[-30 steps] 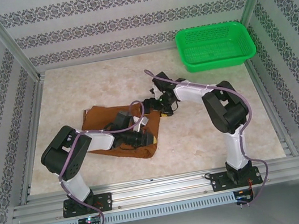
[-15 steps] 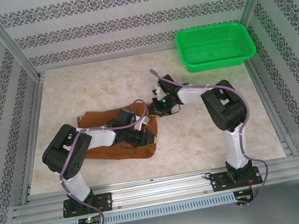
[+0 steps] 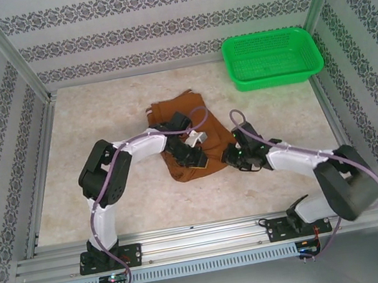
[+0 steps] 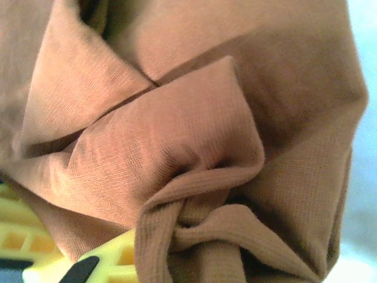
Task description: Roll up the long pants
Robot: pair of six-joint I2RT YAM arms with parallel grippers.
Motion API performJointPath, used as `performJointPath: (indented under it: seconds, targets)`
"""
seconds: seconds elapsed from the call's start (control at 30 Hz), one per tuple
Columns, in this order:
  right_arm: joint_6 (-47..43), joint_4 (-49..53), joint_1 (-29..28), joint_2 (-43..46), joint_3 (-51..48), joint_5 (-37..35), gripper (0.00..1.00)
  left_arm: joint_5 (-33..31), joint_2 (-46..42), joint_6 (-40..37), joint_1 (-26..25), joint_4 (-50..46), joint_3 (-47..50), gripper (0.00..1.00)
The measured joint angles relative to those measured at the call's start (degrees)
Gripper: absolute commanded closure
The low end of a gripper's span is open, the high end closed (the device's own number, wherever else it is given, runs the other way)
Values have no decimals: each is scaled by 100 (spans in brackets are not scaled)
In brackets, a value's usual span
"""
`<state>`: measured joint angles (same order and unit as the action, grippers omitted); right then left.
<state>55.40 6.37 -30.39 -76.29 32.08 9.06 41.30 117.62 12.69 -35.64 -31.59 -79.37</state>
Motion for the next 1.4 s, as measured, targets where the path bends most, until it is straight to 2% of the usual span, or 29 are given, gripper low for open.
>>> performJointPath:
  seconds: [0.1,0.17,0.3,0.43,0.57,0.67,0.77,0.87,0.97,1.13,1.4]
  targets:
    - [249,101,-240,87,2,-361,100,-201,-164,-273,-35,-46,101,76]
    - [302,201,-275,72,46,-391,100,-525,-629,-426,-116,229,546,70]
    - [299,509,-313,-63,138,-363,100,-1969,-2061,-782,-662,284,1349,59]
    - [295,564,-214,-232,195,-216,100,-3602,-2557,-1102,-1832,258,1502,50]
    - [197,588,118,-223,197,144,100,-4846,-2514,-1373,-2951,219,2048,45]
    - [46,745,492,-103,195,372,100,-5967,-2212,-1563,-3547,140,2087,45]
    - [-133,999,841,162,170,514,100,-7178,-1803,-1843,-3842,267,2087,44]
    - [-254,1123,1123,369,107,693,100,-7943,-1482,-2140,-3899,612,2127,41]
    - [-326,1196,1281,459,52,820,100,-8319,-1335,-2402,-3899,977,2168,39]
    - [-411,1246,1342,426,48,907,100,-8579,-1143,-2820,-3893,1578,2166,38]
    - [-483,1154,1375,225,48,1078,100,-8356,-664,-3438,-3488,2256,1766,38]
